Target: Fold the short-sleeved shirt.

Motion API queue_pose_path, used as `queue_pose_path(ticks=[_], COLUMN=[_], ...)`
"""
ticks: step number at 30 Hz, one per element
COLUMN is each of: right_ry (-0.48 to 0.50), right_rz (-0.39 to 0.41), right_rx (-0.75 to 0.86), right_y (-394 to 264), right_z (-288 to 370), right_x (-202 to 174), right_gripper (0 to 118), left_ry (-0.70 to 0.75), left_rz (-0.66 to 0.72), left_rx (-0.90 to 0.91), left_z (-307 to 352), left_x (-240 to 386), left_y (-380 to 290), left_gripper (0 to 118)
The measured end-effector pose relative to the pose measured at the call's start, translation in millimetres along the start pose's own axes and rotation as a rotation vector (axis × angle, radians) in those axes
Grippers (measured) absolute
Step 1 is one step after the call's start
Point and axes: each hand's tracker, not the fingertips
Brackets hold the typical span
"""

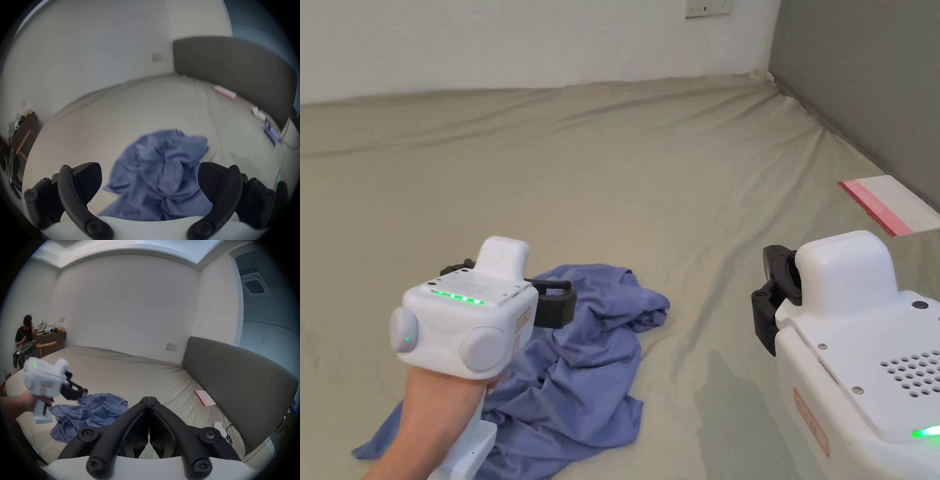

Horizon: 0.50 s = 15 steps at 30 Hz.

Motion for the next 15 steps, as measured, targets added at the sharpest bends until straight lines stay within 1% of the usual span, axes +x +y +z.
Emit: queue_pose_path(ticks=[2, 3, 5, 6, 7, 8, 9, 10, 11, 12, 14, 15], right_ry=[0.017, 0.030, 0.055, 0.068, 0.075, 0.079, 0.085, 0.096, 0.111, 0.118, 0.121, 0.122], right_rz=[0.010, 0.009, -0.002, -0.004, -0.002, 0.004, 0.010, 0.014, 0.017, 0.022, 0.043, 0.051], right_rx=[0.027, 0.042, 0.071, 0.084, 0.097, 0.113, 0.122, 0.133, 0.147, 0.165, 0.197, 0.212], right_y=[13, 19, 31, 37, 43, 48, 52, 56, 60, 63, 67, 69], right_z=[6, 9, 15, 18, 20, 23, 26, 29, 33, 37, 45, 50], right_x=[-7, -11, -19, -23, -27, -33, -38, -43, -48, -54, -65, -71], right_gripper=[1, 1, 1, 1, 1, 1, 1, 1, 1, 1, 1, 1], left_ry=[0.026, 0.057, 0.114, 0.137, 0.168, 0.199, 0.219, 0.237, 0.257, 0.256, 0.312, 0.314], left_rz=[0.010, 0.008, 0.000, 0.000, 0.007, 0.019, 0.025, 0.032, 0.049, 0.074, 0.067, 0.052], left_rx=[0.110, 0.166, 0.258, 0.298, 0.335, 0.364, 0.382, 0.399, 0.425, 0.427, 0.445, 0.465], left_z=[53, 79, 125, 146, 167, 187, 200, 213, 226, 236, 250, 256], left_x=[-11, -15, -18, -19, -19, -19, -19, -19, -18, -17, -10, -6], left_y=[19, 27, 39, 42, 44, 45, 44, 43, 39, 35, 25, 19], left_gripper=[112, 108, 88, 73, 46, 27, 12, 6, 4, 0, 0, 0])
